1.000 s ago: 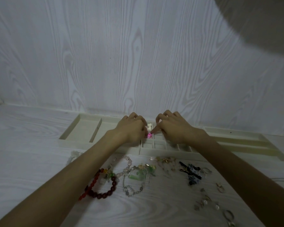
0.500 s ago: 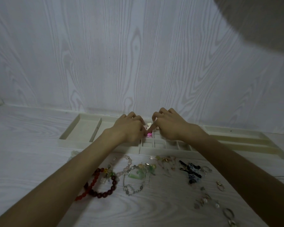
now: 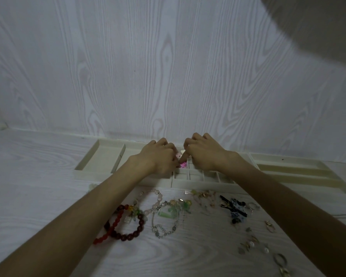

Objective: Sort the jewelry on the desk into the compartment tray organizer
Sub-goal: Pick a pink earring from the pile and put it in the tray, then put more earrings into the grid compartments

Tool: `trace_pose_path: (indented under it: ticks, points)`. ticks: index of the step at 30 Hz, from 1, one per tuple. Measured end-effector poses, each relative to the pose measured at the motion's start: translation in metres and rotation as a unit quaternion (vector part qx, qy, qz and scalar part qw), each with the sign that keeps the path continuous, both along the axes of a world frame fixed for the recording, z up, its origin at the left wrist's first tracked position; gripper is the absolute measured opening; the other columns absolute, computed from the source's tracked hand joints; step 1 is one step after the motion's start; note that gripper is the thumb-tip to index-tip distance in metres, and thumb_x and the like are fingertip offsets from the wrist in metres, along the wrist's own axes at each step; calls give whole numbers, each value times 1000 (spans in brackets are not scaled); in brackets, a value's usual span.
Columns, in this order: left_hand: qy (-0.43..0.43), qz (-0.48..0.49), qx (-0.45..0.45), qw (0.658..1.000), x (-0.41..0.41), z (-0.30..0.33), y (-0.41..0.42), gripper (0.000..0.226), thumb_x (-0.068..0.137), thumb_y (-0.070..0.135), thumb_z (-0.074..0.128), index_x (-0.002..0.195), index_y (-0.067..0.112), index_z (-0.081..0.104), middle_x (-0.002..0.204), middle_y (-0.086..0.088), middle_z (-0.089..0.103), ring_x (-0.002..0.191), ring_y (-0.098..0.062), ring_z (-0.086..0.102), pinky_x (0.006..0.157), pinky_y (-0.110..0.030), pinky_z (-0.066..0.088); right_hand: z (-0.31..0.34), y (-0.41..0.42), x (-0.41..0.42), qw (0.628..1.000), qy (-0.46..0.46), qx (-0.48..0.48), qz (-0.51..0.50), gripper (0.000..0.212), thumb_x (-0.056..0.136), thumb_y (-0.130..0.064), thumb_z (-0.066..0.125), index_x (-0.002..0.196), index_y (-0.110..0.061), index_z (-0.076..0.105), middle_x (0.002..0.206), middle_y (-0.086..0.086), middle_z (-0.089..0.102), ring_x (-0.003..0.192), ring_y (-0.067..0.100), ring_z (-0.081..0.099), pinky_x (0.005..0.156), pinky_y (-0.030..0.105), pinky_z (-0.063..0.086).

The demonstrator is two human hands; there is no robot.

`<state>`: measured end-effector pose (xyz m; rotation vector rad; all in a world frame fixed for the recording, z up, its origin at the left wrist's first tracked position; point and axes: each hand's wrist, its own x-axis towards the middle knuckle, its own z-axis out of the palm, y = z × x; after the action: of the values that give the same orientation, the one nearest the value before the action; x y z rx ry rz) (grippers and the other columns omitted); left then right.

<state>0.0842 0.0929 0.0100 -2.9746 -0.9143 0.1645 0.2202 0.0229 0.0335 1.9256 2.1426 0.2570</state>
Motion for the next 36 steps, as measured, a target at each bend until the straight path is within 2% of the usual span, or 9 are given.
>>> trace_pose_path:
  ticks: [5, 11, 15, 19, 22, 25, 28, 31, 36]
  points:
    - [6, 0, -3, 1000, -1, 1, -1, 40, 100, 40, 30, 130, 31, 55, 147, 6, 36, 130, -18, 27, 101, -33, 26, -2, 2, 1, 1000, -15, -1, -9, 45, 90, -8, 47, 127, -34, 56, 126, -1, 50, 115, 21, 39, 90, 32, 29]
    - [-6, -5, -23, 1000, -1, 3, 1, 35, 99, 34, 36, 126, 37, 58, 145, 6, 39, 129, -18, 29, 99, -32, 27, -3, 3, 4, 998, 54, -3, -29, 48, 90, -4, 46, 120, -37, 61, 125, -1, 51, 113, 20, 40, 89, 31, 28]
    - [-63, 0, -72, 995, -2, 7, 2, 40, 93, 13, 44, 115, 37, 66, 139, 9, 47, 124, -18, 33, 92, -28, 27, 7, -2, 8, 982, 163, 80, -58, 48, 89, 1, 42, 116, -32, 65, 122, 2, 56, 111, 21, 44, 90, 32, 31]
    - [-151, 5, -92, 984, -8, 19, -4, 38, 92, 10, 45, 108, 33, 71, 131, 9, 57, 118, -18, 39, 95, -33, 37, 23, -25, 17, 955, 231, 166, -80, 45, 90, 3, 42, 112, -26, 68, 117, 7, 64, 108, 21, 51, 91, 33, 38]
    - [-213, 19, -95, 972, -16, 30, -16, 30, 94, 17, 47, 106, 30, 71, 126, 4, 62, 116, -16, 53, 95, -38, 46, 28, -52, 19, 948, 267, 151, -82, 34, 93, -7, 47, 107, -27, 70, 111, 3, 67, 96, 17, 59, 89, 29, 40]
    - [-238, 31, -128, 962, -29, 35, -35, 25, 95, 25, 49, 105, 34, 70, 121, 10, 64, 106, -10, 60, 82, -30, 48, 22, -80, 10, 951, 283, 103, -75, 26, 90, -13, 56, 106, -28, 70, 112, -2, 67, 91, 13, 63, 82, 26, 47]
    - [-228, 44, -134, 963, -47, 31, -55, 23, 94, 29, 51, 99, 42, 69, 116, 18, 65, 96, -4, 61, 72, -25, 45, 7, -106, -3, 954, 288, 57, -64, 24, 89, -20, 59, 109, -28, 69, 113, -5, 67, 90, 4, 58, 81, 23, 45]
    - [-205, 65, -137, 967, -64, 19, -74, 22, 93, 31, 53, 94, 46, 69, 112, 19, 67, 93, -3, 63, 76, -27, 51, -13, -124, -16, 953, 289, 64, -61, 25, 89, -24, 59, 112, -28, 68, 111, -5, 68, 94, 7, 59, 77, 19, 39]
    - [-185, 104, -129, 969, -75, 0, -92, 25, 88, 24, 58, 104, 41, 69, 110, 19, 67, 88, -2, 61, 74, -25, 48, -40, -129, -37, 942, 303, 123, -77, 28, 92, -25, 56, 119, -28, 64, 112, -4, 66, 106, 17, 53, 92, 32, 42]
